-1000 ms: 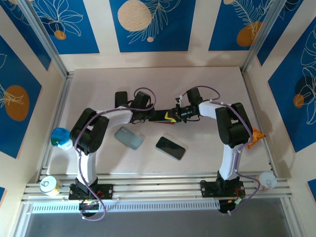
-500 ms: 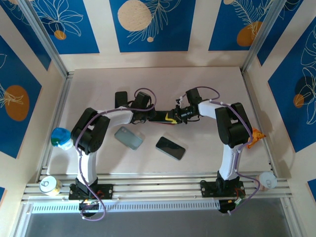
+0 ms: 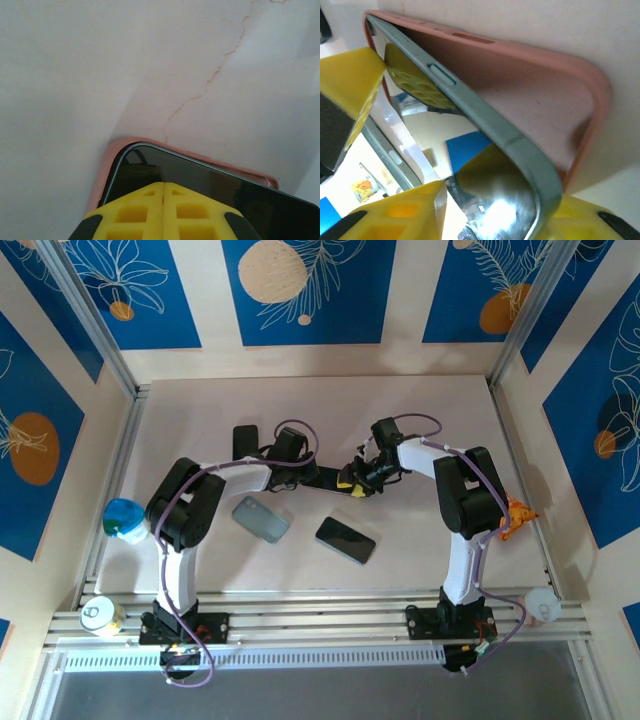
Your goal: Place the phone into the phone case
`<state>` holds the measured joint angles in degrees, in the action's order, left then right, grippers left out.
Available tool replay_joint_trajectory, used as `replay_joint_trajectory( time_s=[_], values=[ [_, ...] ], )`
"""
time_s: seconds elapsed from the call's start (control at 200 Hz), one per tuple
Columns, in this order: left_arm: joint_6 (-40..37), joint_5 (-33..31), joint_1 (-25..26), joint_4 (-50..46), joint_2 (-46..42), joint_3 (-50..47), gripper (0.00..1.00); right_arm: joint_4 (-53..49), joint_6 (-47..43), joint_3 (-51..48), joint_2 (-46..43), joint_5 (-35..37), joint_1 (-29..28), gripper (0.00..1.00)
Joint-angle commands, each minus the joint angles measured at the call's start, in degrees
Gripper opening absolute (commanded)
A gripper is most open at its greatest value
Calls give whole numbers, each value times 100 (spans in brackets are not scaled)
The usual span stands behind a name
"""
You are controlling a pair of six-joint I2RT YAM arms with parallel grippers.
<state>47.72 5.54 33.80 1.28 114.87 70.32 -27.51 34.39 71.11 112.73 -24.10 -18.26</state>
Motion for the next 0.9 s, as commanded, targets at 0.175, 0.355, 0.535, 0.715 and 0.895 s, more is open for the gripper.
replay_joint_trajectory(
  time_s=[0.175, 0.355, 0.535, 0.715, 0.895],
  values=[
    [103, -80, -4, 120, 150, -195, 0, -767, -170, 383, -5, 271, -55, 55],
    [123, -60, -5, 162, 150, -221, 0, -826, -174, 499, 30, 314, -55, 56],
    [113, -57, -18, 145, 150, -172, 0, -765, -135, 567, 65, 335, -46, 56],
    [132, -53, -14, 134, 211, -116, 0, -713, -91, 623, 117, 352, -50, 56],
    [130, -46, -17, 98, 255, -38, 0, -626, -73, 574, 127, 384, -46, 56]
  ],
)
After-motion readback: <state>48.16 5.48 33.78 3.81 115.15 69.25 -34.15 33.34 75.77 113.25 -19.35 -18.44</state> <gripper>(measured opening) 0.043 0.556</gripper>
